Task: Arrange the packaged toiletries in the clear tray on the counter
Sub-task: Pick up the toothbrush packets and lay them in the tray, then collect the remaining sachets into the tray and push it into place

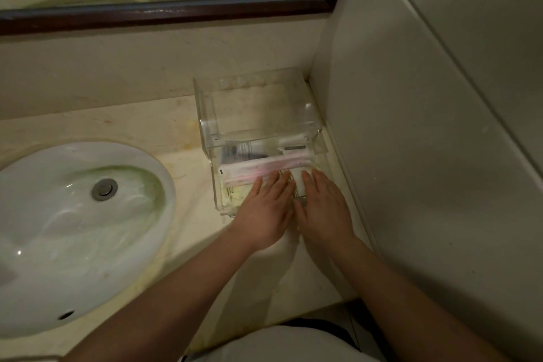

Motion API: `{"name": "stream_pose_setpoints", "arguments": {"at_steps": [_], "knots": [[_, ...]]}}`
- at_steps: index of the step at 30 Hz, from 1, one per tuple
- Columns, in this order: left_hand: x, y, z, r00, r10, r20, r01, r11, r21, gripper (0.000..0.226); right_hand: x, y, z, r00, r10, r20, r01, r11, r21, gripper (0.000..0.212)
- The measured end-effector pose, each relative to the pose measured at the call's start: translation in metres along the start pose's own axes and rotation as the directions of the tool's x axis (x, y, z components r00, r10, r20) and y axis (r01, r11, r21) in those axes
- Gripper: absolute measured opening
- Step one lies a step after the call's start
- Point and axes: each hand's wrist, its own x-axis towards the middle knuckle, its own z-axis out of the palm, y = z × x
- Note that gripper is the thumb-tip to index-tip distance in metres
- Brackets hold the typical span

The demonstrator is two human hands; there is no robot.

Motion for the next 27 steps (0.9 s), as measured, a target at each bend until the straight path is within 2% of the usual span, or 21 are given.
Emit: {"name": "stream_pose_setpoints", "arguments": {"at_steps": [3, 5, 8, 10, 12, 16, 18, 21, 23, 27], "knots": [[0.001, 0.002, -0.006, 1.0, -0.006, 0.021, 0.006, 1.0, 0.023, 0.069, 0.0, -0.005, -0.005, 0.998, 0.052, 0.034, -0.054, 0.996, 0.066, 0.067], [-0.003, 0.001, -0.009, 1.0, -0.013, -0.012, 0.013, 1.0, 0.003, 0.064, -0.001, -0.009, -0.01, 0.997, 0.08, -0.001, -0.079, 0.986, 0.146, 0.063], [-0.019, -0.01, -0.016, 0.988, -0.066, -0.138, 0.048, 0.991, -0.128, 0.059, -0.006, -0.021, -0.014, 0.995, 0.063, -0.078, -0.047, 0.982, 0.185, 0.056], [-0.036, -0.024, -0.023, 0.95, -0.18, -0.256, 0.12, 0.964, -0.236, 0.056, -0.011, -0.041, -0.012, 0.997, 0.001, -0.083, 0.016, 0.978, 0.207, 0.055], [-0.056, -0.043, -0.03, 0.878, -0.331, -0.347, 0.208, 0.915, -0.346, 0.053, -0.009, -0.067, -0.01, 0.994, -0.066, -0.088, 0.087, 0.963, 0.253, 0.054], [-0.113, -0.087, -0.044, 0.746, -0.547, -0.379, 0.365, 0.812, -0.455, 0.053, -0.001, -0.134, -0.005, 0.976, -0.218, 0.007, 0.204, 0.925, 0.32, 0.056], [-0.154, -0.108, -0.053, 0.623, -0.674, -0.397, 0.479, 0.73, -0.488, 0.053, -0.001, -0.175, 0.002, 0.938, -0.347, 0.017, 0.321, 0.884, 0.339, 0.057], [-0.2, -0.129, -0.064, 0.515, -0.731, -0.448, 0.527, 0.682, -0.507, 0.05, 0.0, -0.215, 0.011, 0.888, -0.46, -0.008, 0.429, 0.822, 0.375, 0.062], [-0.247, -0.145, -0.07, 0.387, -0.806, -0.449, 0.596, 0.59, -0.545, 0.048, -0.009, -0.257, 0.017, 0.836, -0.549, -0.021, 0.514, 0.767, 0.383, 0.066], [-0.322, -0.183, -0.082, 0.158, -0.886, -0.437, 0.617, 0.434, -0.657, 0.043, -0.023, -0.33, 0.019, 0.772, -0.635, -0.021, 0.578, 0.689, 0.436, 0.054]]}}
